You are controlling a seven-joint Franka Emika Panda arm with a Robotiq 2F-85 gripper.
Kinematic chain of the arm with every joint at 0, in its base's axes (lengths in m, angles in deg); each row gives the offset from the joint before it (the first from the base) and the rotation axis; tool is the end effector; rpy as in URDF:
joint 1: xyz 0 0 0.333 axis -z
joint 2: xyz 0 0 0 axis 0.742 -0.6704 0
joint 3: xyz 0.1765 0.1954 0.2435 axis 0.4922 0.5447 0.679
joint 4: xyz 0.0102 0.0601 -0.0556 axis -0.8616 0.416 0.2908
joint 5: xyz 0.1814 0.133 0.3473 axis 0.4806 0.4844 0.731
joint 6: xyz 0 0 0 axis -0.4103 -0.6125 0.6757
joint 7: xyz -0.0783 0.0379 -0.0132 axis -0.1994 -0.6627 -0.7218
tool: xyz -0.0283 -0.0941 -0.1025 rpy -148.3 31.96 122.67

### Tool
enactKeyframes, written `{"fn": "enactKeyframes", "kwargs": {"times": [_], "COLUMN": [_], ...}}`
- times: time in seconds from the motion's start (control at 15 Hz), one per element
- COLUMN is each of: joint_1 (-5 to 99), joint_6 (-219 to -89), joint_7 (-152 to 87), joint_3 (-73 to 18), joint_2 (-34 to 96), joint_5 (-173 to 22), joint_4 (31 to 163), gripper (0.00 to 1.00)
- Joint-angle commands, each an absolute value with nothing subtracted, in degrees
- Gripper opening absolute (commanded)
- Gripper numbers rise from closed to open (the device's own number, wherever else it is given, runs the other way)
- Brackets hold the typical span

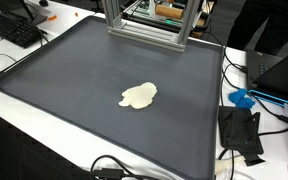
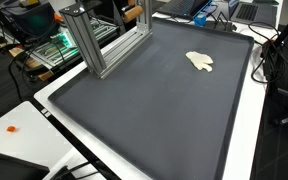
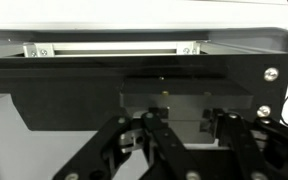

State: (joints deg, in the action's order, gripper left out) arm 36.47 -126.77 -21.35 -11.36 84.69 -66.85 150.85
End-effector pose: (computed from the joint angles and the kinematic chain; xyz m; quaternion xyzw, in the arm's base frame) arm 0.3115 0.1499 0.4660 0.9995 0.0257 -0.0095 0.0177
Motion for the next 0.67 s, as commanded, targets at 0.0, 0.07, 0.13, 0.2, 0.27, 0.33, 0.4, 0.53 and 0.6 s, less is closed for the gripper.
{"fn": "enactKeyframes", "kwargs": {"times": [0.0, 0.07, 0.13, 0.2, 0.27, 0.33, 0.4, 0.53, 0.6], "joint_1": [37.19, 37.24, 37.38, 37.46, 37.58, 37.69, 37.80, 38.01, 38.15], "joint_6": [-125.81, -125.86, -125.95, -126.04, -125.96, -125.76, -125.35, -124.87, -124.74], "joint_7": [-20.00, -19.80, -19.62, -19.60, -19.76, -20.02, -20.30, -20.67, -20.84], "joint_3": [-10.59, -10.57, -10.51, -10.46, -10.45, -10.46, -10.48, -10.58, -10.63], "joint_2": [87.11, 87.04, 86.75, 86.60, 86.30, 86.01, 85.61, 84.77, 84.27], "joint_5": [-65.64, -65.68, -65.80, -65.93, -66.20, -66.50, -66.73, -66.92, -67.02], "joint_4": [152.37, 152.29, 152.00, 151.78, 151.28, 150.79, 149.89, 148.08, 147.08], "gripper": [0.22, 0.22, 0.72, 0.72, 0.77, 0.85, 0.92, 1.00, 1.00]}}
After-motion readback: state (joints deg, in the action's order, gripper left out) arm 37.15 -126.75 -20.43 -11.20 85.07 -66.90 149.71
